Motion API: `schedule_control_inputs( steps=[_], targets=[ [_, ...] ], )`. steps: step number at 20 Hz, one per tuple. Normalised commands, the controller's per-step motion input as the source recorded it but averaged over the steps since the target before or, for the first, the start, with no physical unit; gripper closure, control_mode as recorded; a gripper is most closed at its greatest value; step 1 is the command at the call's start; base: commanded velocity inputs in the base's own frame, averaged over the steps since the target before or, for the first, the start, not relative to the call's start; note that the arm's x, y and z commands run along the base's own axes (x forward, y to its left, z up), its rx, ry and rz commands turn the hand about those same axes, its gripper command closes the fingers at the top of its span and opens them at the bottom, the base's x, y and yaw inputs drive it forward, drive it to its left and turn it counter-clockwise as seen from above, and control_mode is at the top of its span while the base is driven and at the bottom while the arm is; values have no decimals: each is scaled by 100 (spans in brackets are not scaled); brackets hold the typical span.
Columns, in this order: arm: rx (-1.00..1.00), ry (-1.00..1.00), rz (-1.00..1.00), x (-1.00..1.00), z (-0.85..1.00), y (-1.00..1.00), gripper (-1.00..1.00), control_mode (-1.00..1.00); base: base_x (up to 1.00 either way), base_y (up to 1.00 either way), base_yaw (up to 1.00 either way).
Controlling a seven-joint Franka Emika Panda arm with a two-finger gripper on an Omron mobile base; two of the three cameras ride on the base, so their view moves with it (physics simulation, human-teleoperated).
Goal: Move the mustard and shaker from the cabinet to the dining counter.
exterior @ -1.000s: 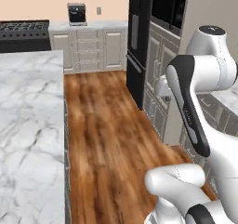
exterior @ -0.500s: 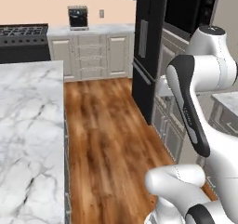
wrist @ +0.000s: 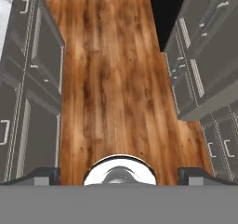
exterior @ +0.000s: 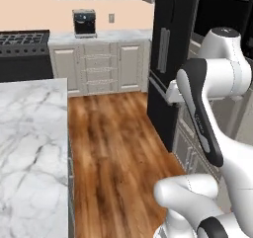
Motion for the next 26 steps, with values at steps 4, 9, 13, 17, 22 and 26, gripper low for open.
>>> schedule_control_inputs(
  steps=[4,9,13,17,22,26],
  targets=[
    [0,0,0,0,0,0,-100,100,100,-12,0],
    [0,0,0,0,0,0,-100,100,100,-13,0],
    [0,0,0,0,0,0,-100,100,100,-17,0],
    [0,0,0,0,0,0,-100,100,100,-18,0],
    [0,0,0,0,0,0,-100,100,100,-22,0],
    [0,0,0,0,0,0,-100,100,100,-35,0]
  ],
)
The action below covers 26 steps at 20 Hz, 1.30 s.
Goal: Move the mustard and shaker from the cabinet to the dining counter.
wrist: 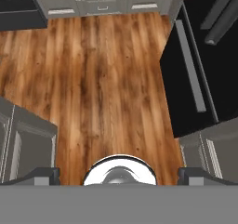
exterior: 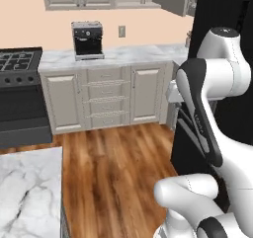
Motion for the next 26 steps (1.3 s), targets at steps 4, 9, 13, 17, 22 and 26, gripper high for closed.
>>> schedule_control_inputs(
  steps=[4,9,13,17,22,26],
  targets=[
    [0,0,0,0,0,0,-100,100,100,-43,0],
    [0,0,0,0,0,0,-100,100,100,-16,4],
    [0,0,0,0,0,0,-100,100,100,0,8],
    [0,0,0,0,0,0,-100,100,100,-18,3],
    [0,0,0,0,0,0,-100,100,100,-29,2],
    [0,0,0,0,0,0,-100,100,100,-23,2]
  ],
)
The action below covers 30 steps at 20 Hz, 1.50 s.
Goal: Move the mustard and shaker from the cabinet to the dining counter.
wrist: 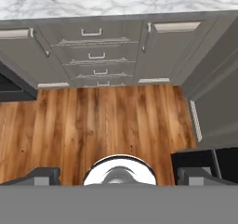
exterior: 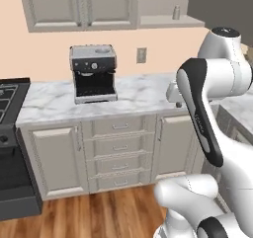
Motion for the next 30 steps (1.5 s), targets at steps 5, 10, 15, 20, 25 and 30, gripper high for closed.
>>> schedule_control_inputs(
  steps=[5,10,15,20,25,30],
  targets=[
    [0,0,0,0,0,0,-100,100,100,-25,2],
    [0,0,0,0,0,0,-100,100,100,-28,2],
    [0,0,0,0,0,0,-100,100,73,-53,0],
    [0,0,0,0,0,0,-100,100,-13,-100,0],
    [0,0,0,0,0,0,-100,100,0,-83,0],
    [0,0,0,0,0,0,-100,100,36,-26,0]
  ],
)
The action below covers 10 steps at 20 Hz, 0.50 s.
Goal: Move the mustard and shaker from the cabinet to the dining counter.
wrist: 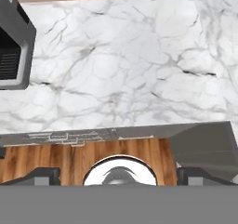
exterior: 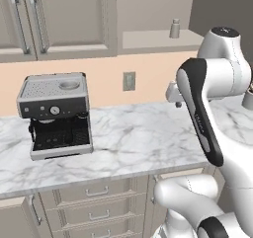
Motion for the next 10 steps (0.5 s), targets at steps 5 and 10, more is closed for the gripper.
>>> schedule_control_inputs(
  steps=[5,10],
  targets=[
    [1,-9,0,17,43,-30,-100,-100,0,0,0],
    [-1,-14,-4,4,88,-6,-100,-100,0,0,0]
  ],
)
